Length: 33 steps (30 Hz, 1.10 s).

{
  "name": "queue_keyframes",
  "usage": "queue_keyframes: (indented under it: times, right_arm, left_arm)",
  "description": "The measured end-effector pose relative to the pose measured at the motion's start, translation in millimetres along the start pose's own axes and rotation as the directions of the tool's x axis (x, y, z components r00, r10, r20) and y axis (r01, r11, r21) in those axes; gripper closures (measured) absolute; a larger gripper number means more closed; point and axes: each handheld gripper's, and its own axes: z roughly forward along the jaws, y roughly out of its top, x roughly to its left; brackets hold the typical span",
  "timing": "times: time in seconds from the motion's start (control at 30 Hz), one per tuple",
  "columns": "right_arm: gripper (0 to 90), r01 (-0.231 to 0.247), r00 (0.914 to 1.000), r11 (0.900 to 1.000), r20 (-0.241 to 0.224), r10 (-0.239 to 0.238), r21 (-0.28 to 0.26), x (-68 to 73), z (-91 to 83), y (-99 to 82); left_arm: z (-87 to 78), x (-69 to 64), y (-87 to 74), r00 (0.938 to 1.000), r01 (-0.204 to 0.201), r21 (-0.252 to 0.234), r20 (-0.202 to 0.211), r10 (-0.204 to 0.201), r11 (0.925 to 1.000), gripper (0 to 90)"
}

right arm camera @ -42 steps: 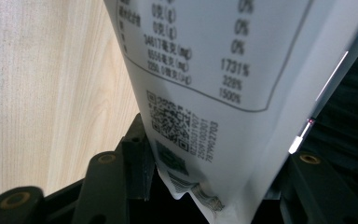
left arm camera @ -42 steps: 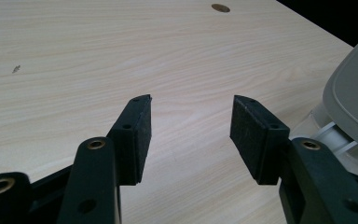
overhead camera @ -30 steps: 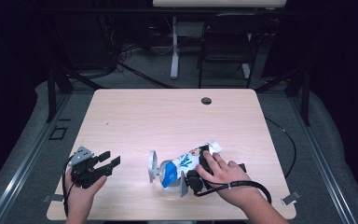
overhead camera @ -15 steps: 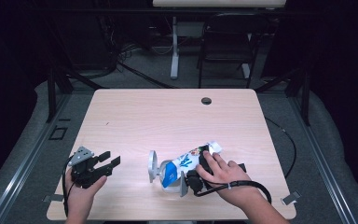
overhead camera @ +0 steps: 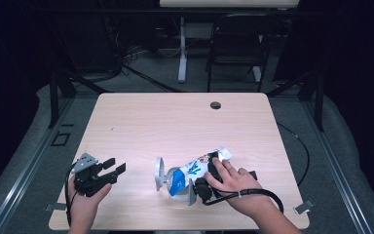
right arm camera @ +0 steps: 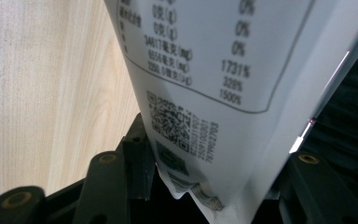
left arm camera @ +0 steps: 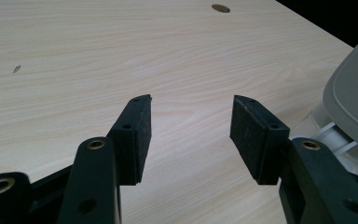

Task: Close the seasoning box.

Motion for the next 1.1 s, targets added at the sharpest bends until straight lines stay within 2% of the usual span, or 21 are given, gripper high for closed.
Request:
queue_keyframes:
  times: [0.2, 0.23, 0.27, 0.3, 0.37, 0.47, 0.5, 0.6, 0.63, 1.1]
  right_arm:
    - [50.9, 0.003, 1.0, 1.0, 0.001, -0.003, 0.002, 0.0, -0.1, 0.2]
    - [50.9, 0.019, 0.9998, 0.9996, 0.009, -0.019, 0.023, -1.1, -1.9, 1.0]
    - [51.0, -0.007, 1.0, 0.9999, 0.0, 0.007, -0.012, 0.6, 0.8, -0.4]
    - [51.1, -0.01, 1.0, 0.9998, -0.001, 0.01, -0.016, 0.8, 1.1, -0.5]
    - [51.1, 0.005, 1.0, 1.0, 0.005, -0.005, 0.006, -0.2, -0.7, 0.3]
    - [51.1, 0.0, 1.0, 1.0, 0.003, 0.0, -0.002, 0.1, -0.1, 0.0]
    - [51.1, 0.015, 0.9999, 0.9998, 0.008, -0.015, 0.017, -0.8, -1.6, 0.8]
    - [51.2, -0.001, 1.0, 1.0, 0.003, 0.001, -0.005, 0.1, 0.1, 0.0]
    - [51.2, 0.009, 0.9999, 0.9999, 0.007, -0.009, 0.008, -0.4, -0.9, 0.5]
    - [51.3, 0.013, 0.9999, 0.9999, 0.01, -0.013, 0.002, 0.0, -0.8, 0.3]
  left_arm:
    - [0.0, 0.5, -0.2, 1.0, 0.001, 0.003, -0.001, -0.001, 1.0, 48.8]
    - [0.0, 0.7, -0.3, 1.0, 0.0, 0.005, -0.001, 0.0, 1.0, 48.8]
    - [0.2, 0.9, -0.4, 1.0, 0.001, 0.003, 0.0, -0.001, 1.0, 48.8]
    - [0.2, 1.1, -0.5, 1.0, 0.001, 0.004, 0.0, -0.001, 1.0, 48.8]
    - [0.0, 1.1, -0.3, 1.0, 0.001, 0.004, -0.001, -0.001, 1.0, 48.8]
    - [0.0, 1.2, -0.4, 1.0, 0.002, 0.0, 0.0, -0.002, 1.0, 48.8]
    - [0.0, 1.1, -0.4, 1.0, 0.003, 0.0, 0.0, -0.003, 1.0, 48.8]
    - [0.0, 1.1, -0.4, 1.0, 0.003, 0.001, 0.0, -0.003, 1.0, 48.8]
    - [0.1, 1.1, -0.4, 1.0, 0.001, 0.001, 0.0, -0.001, 1.0, 48.8]
    - [0.0, 1.1, -0.4, 1.0, 0.001, 0.005, -0.002, -0.001, 1.0, 48.8]
